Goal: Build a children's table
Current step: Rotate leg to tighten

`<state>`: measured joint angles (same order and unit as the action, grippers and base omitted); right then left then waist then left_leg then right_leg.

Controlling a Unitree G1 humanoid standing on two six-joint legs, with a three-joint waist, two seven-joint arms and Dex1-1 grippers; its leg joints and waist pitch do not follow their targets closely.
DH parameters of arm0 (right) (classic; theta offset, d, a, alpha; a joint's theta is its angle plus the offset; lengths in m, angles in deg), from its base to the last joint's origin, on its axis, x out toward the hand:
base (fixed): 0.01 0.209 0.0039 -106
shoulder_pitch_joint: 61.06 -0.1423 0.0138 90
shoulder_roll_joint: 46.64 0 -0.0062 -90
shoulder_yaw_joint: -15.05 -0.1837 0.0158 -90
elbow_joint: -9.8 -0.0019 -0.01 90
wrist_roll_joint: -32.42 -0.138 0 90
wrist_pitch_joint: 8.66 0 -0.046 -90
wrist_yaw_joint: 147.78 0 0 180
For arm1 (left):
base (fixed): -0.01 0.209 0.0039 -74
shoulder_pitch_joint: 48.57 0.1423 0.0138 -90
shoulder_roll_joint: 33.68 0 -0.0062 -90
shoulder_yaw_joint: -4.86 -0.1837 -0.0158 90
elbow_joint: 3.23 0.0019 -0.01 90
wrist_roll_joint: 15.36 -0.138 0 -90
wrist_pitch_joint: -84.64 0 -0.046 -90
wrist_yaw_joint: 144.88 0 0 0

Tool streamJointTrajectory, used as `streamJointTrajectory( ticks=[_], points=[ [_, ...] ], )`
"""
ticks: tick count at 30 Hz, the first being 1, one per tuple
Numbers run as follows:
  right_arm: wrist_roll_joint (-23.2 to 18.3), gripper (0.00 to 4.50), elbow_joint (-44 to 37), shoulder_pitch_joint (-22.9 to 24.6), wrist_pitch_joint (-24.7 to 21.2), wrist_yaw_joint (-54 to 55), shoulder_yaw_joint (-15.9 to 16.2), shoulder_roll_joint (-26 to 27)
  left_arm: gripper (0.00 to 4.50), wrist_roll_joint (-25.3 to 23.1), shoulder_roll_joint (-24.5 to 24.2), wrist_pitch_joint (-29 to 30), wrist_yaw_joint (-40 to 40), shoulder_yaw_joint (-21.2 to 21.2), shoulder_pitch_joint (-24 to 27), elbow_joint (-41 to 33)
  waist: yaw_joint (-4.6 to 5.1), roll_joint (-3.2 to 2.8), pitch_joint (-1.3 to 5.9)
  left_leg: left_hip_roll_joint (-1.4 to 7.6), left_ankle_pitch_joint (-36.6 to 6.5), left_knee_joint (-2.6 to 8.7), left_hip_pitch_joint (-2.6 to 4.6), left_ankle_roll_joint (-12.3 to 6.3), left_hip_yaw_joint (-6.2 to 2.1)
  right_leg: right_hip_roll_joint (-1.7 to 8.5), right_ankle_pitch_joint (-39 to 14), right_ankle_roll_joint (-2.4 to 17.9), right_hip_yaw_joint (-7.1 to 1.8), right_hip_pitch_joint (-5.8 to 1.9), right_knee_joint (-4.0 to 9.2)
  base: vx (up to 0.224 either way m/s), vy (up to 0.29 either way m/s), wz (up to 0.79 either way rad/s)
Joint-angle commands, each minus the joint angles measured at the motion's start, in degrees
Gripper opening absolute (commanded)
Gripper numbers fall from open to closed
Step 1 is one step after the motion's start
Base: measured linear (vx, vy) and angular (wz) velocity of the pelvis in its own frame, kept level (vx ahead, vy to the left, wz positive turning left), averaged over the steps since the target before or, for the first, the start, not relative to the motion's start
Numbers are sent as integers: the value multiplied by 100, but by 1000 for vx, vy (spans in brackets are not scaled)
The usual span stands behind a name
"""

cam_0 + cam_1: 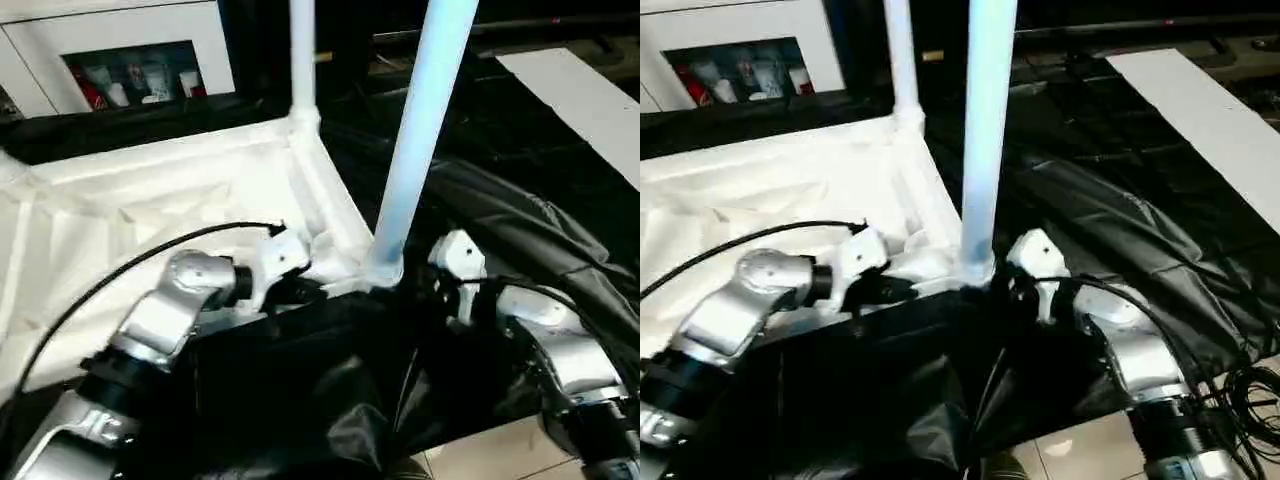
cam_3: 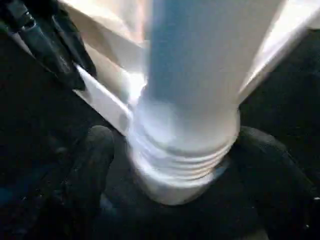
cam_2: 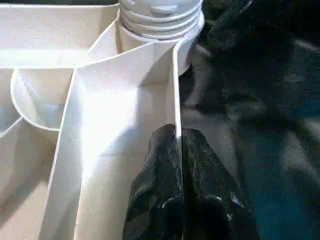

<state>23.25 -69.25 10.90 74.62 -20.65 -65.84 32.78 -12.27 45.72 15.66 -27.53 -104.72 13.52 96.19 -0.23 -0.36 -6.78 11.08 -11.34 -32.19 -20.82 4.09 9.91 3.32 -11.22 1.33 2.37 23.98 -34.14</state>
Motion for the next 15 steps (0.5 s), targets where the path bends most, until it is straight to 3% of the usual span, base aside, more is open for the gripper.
streamJointTrajectory(
  ticks=[1,3,7,10,15],
  points=[
    [-114,397,-218,-20,2,-255,94,-94,0,77,-56,67,-406,-310,157,-80,-14,57,314,185,-284,269,7,-872,7,378,-209,1644,-259,-384,320,0,0,0],
    [-165,397,-176,-70,-1,-394,159,-148,0,81,-91,62,-404,-285,178,-149,-33,45,321,204,-281,264,49,-844,15,376,-222,1641,-269,-356,312,0,0,0],
    [-162,397,-73,-131,29,-497,154,-126,0,121,-137,89,-451,-281,234,-238,-34,11,336,193,-58,245,33,-896,8,365,291,1752,-262,-369,256,0,0,0],
    [-182,381,-18,-130,46,-592,125,-101,0,116,-175,63,-488,-333,277,-255,-41,29,347,178,8,230,15,-945,9,375,494,1785,-267,-398,236,0,0,0],
    [-324,337,-34,-97,-10,-695,96,-60,0,122,-193,76,-544,-340,286,-266,-38,24,347,185,-39,233,14,-923,3,376,286,1752,-253,-398,250,0,0,0]
  ],
)
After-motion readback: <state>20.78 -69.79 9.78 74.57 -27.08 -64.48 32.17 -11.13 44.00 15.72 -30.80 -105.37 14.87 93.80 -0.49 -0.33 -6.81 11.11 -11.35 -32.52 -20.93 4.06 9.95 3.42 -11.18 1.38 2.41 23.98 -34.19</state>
